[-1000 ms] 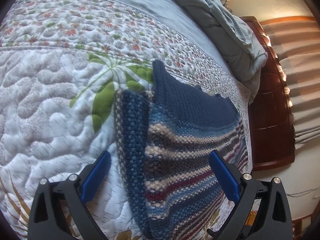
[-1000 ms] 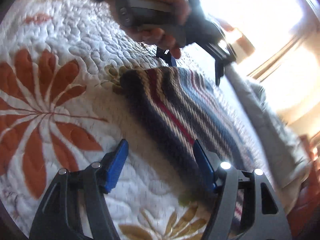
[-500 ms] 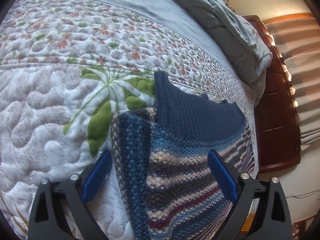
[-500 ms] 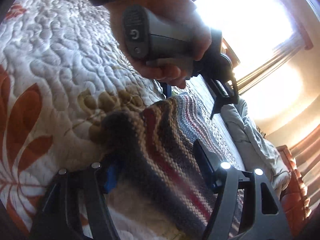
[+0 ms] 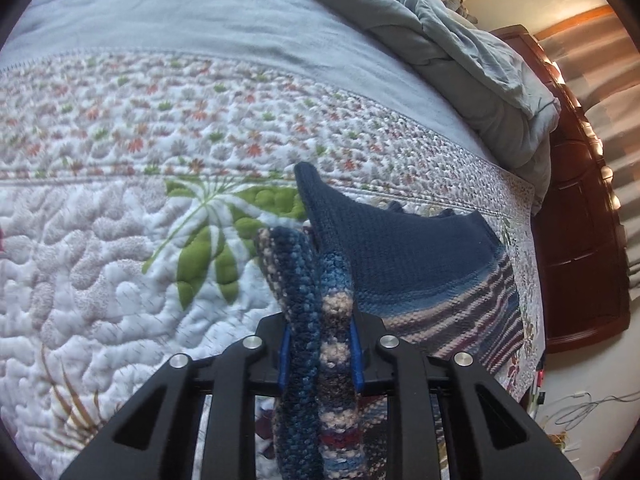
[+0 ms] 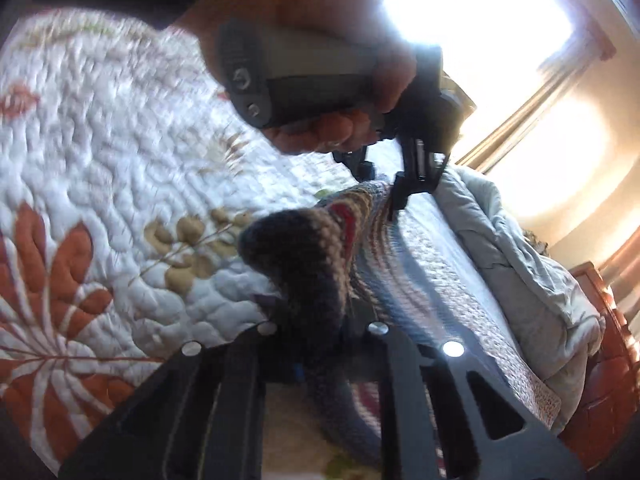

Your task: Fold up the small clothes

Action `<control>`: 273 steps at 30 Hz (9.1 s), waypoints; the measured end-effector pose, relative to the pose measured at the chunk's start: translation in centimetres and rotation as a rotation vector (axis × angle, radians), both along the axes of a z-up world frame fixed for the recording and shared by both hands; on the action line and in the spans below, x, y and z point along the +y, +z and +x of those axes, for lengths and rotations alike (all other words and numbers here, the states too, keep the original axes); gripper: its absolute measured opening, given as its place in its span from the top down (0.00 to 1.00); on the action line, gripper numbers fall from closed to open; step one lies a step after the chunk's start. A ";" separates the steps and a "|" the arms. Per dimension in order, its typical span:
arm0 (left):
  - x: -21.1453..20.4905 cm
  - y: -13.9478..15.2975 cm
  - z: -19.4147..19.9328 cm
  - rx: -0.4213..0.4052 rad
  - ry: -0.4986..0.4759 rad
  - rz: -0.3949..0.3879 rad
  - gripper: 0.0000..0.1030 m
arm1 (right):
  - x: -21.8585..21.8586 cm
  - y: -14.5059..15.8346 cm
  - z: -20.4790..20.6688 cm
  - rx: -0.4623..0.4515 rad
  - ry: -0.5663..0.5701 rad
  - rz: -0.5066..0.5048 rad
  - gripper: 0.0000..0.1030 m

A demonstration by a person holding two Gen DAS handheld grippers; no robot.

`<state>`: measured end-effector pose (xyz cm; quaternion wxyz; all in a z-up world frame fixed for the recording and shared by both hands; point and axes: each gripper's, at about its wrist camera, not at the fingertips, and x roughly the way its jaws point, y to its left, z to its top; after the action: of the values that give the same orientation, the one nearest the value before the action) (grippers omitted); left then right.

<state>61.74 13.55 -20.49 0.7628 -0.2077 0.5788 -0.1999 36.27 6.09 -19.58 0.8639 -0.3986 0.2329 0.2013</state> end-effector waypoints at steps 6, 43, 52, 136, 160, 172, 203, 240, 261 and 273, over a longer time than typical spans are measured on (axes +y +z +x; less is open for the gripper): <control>-2.4 5.2 0.4 -0.026 0.008 0.039 0.79 | -3.5 5.1 -0.1 -0.018 -0.057 0.089 0.89; -18.3 14.2 2.0 -0.060 -0.043 0.266 0.79 | -18.6 12.2 1.3 0.060 -0.195 0.541 0.90; -22.1 14.6 2.7 -0.071 -0.065 0.275 0.79 | -21.7 12.8 2.0 0.061 -0.233 0.595 0.90; -23.1 4.3 -28.0 -0.284 -0.081 0.053 0.12 | -52.1 2.5 6.6 0.592 -0.539 1.360 0.31; -21.9 0.8 -29.8 -0.242 -0.094 -0.107 0.12 | -50.9 0.6 7.4 0.720 -0.446 1.055 0.56; -19.9 -2.7 -30.4 -0.202 -0.102 -0.185 0.12 | -49.6 0.7 17.5 0.902 -0.532 0.994 0.51; -22.6 -1.4 -17.1 -0.151 0.037 -0.073 0.10 | -48.4 2.1 29.4 0.698 -0.609 0.882 0.94; -25.6 3.4 -9.8 -0.183 -0.088 0.062 0.07 | -50.2 3.9 9.9 0.757 -0.355 0.888 0.80; -24.2 0.9 -16.0 -0.076 -0.151 -0.072 0.06 | -48.4 1.0 8.5 0.710 -0.499 0.696 0.86; -19.5 1.4 -9.4 -0.097 -0.043 -0.231 0.06 | -48.8 5.1 10.8 0.519 -0.459 0.573 0.19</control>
<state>52.31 -5.94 -19.08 0.7564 -0.2719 0.5186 -0.2914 47.05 -42.73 -14.48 0.8747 -0.0178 0.4592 0.1539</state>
